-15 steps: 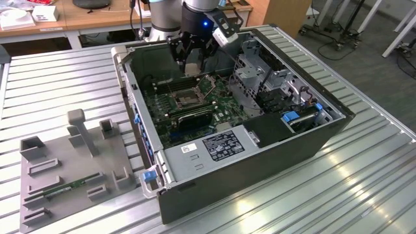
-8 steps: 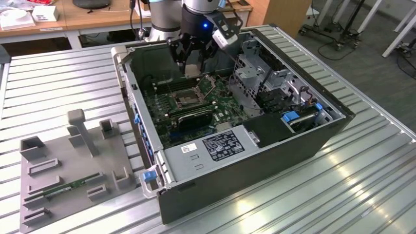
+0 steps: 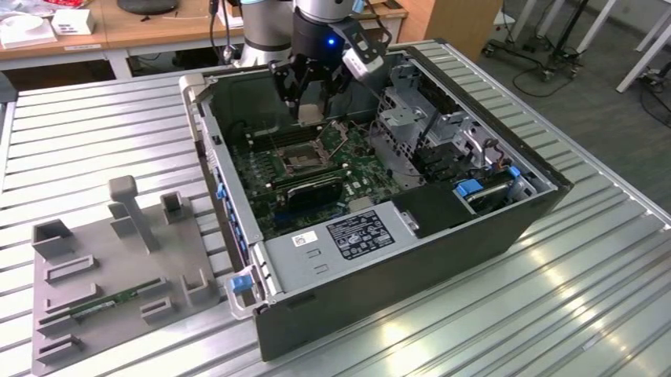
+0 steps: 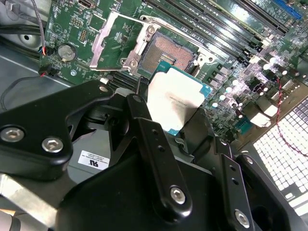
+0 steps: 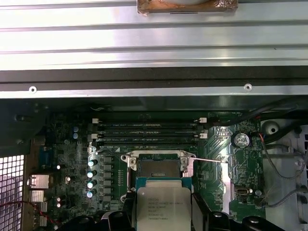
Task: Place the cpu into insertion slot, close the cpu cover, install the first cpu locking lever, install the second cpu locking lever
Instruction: 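Place the cpu into insertion slot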
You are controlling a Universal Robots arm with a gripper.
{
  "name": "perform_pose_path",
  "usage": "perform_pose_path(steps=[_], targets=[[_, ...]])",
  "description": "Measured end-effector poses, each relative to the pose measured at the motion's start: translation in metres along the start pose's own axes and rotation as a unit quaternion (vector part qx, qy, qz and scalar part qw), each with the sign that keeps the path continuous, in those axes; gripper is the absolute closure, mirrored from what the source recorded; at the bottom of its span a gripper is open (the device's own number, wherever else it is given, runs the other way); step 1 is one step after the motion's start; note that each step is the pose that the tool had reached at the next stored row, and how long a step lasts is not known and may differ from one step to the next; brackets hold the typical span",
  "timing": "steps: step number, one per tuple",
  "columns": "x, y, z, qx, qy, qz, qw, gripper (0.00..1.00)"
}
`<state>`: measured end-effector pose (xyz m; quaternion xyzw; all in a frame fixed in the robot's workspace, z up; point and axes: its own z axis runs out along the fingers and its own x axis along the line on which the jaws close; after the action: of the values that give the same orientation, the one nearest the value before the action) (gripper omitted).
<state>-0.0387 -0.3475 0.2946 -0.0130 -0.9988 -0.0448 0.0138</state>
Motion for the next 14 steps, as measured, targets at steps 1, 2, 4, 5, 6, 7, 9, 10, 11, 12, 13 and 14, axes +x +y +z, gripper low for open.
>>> perform_pose_path(steps=[1,2,4,5,6,7,9,10,11,12,13,14], targets=[[0.0000,0.0000,0.0003,-0.0001,0.0000,0.000,1.00000,0.46],[0.0000,0.0000,0.0009,-0.0003,-0.0001,0.000,1.00000,0.46],[0.0000,-0.0001,0.0015,0.0000,0.0000,0.000,1.00000,0.46],[-0.0001,-0.0001,0.0018,0.0000,0.0000,0.000,1.00000,0.46],[-0.0001,-0.0002,0.0020,0.0000,0.0000,0.000,1.00000,0.46],[-0.0001,-0.0002,0.0028,-0.0001,0.0000,0.000,1.00000,0.46],[-0.0001,-0.0003,0.0035,-0.0001,0.0000,0.000,1.00000,0.46],[-0.0001,-0.0003,0.0037,-0.0001,0.0000,0.000,1.00000,0.46],[-0.0001,-0.0003,0.0039,-0.0002,-0.0001,0.000,1.00000,0.46],[-0.0001,-0.0003,0.0042,-0.0002,-0.0001,0.000,1.00000,0.46],[-0.0001,-0.0004,0.0046,-0.0001,0.0000,0.000,1.00000,0.46],[-0.0001,-0.0004,0.0050,-0.0001,0.0000,0.000,1.00000,0.46]])
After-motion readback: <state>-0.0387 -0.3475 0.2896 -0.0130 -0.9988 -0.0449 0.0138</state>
